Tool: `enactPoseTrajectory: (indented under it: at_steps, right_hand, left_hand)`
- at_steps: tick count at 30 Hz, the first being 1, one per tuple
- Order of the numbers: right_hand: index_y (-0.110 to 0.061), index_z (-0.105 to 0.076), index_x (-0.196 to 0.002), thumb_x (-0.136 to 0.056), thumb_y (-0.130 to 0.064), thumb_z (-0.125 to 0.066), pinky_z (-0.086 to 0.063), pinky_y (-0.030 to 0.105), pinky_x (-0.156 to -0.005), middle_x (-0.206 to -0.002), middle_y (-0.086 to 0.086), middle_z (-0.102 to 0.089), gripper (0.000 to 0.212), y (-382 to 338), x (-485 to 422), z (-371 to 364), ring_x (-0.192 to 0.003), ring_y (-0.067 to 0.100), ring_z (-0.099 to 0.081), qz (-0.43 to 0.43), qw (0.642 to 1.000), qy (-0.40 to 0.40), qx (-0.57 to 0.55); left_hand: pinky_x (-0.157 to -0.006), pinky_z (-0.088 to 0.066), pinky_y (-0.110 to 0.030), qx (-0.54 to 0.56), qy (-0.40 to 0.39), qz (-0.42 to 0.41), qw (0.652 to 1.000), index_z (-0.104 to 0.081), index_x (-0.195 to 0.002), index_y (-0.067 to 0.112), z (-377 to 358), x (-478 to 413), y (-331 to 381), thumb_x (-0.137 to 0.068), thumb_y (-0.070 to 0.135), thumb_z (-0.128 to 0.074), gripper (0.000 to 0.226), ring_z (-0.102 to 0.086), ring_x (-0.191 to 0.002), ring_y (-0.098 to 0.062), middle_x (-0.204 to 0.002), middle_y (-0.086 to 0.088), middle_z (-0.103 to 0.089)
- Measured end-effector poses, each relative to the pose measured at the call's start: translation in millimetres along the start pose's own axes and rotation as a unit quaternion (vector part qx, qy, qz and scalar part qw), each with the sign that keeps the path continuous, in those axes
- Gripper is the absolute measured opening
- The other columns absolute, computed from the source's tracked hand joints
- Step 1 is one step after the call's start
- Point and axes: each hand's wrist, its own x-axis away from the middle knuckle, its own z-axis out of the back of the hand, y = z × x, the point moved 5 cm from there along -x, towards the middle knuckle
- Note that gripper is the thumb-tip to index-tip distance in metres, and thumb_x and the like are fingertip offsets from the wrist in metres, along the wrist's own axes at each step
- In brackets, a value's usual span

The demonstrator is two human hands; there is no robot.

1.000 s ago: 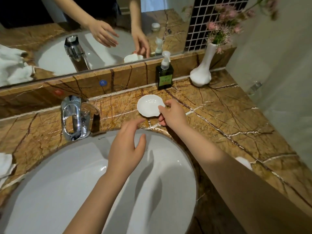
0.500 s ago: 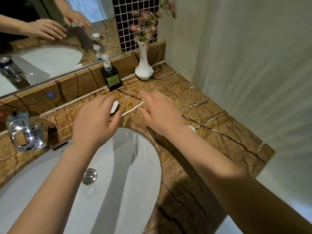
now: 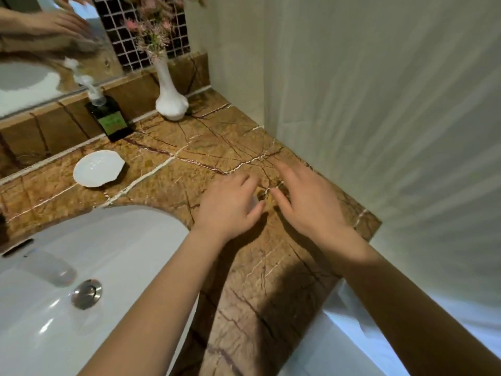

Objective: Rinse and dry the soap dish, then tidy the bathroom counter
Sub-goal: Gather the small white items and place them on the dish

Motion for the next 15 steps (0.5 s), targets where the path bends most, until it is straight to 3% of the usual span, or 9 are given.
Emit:
enactPoseTrajectory:
  at_steps: [6, 11, 15]
  right_hand:
    - [-0.023, -0.032, -0.142, -0.095, -0.048, -0.034, -0.042, 0.045, -0.102, -0.134, 0.007, -0.054, 0.053, 12.3, 7.0, -9.9, -0.128, 0.027, -0.046, -0.012, 1.0, -0.005, -0.021]
    - [-0.024, -0.03, -0.143, -0.095, -0.048, -0.033, -0.043, 0.047, -0.101, -0.135, 0.008, -0.053, 0.054, 9.0, 6.8, -13.9, -0.128, 0.026, -0.046, -0.022, 0.999, -0.011, -0.034]
    - [-0.02, -0.035, -0.141, -0.095, -0.042, -0.038, -0.046, 0.044, -0.096, -0.132, 0.007, -0.056, 0.051, -0.2, 7.3, -19.8, -0.122, 0.024, -0.05, -0.021, 0.999, -0.008, -0.043]
  left_hand:
    - [-0.076, -0.049, -0.037, -0.02, -0.057, -0.001, 0.998, -0.043, -0.132, 0.02, -25.0, -3.2, -0.9, -0.077, 0.044, -0.053, 0.061, -0.057, -0.103, -0.027, -0.117, -0.003, -0.06]
    - [-0.073, -0.051, -0.038, 0.029, -0.044, 0.008, 0.999, -0.044, -0.132, 0.019, -28.5, -2.3, -2.3, -0.077, 0.02, -0.059, 0.057, -0.056, -0.102, -0.027, -0.115, -0.005, -0.061]
    - [-0.074, -0.052, -0.039, 0.07, -0.028, 0.016, 0.997, -0.049, -0.127, 0.021, -23.2, -0.2, -9.7, -0.079, 0.02, -0.061, 0.05, -0.057, -0.106, -0.027, -0.117, -0.004, -0.062]
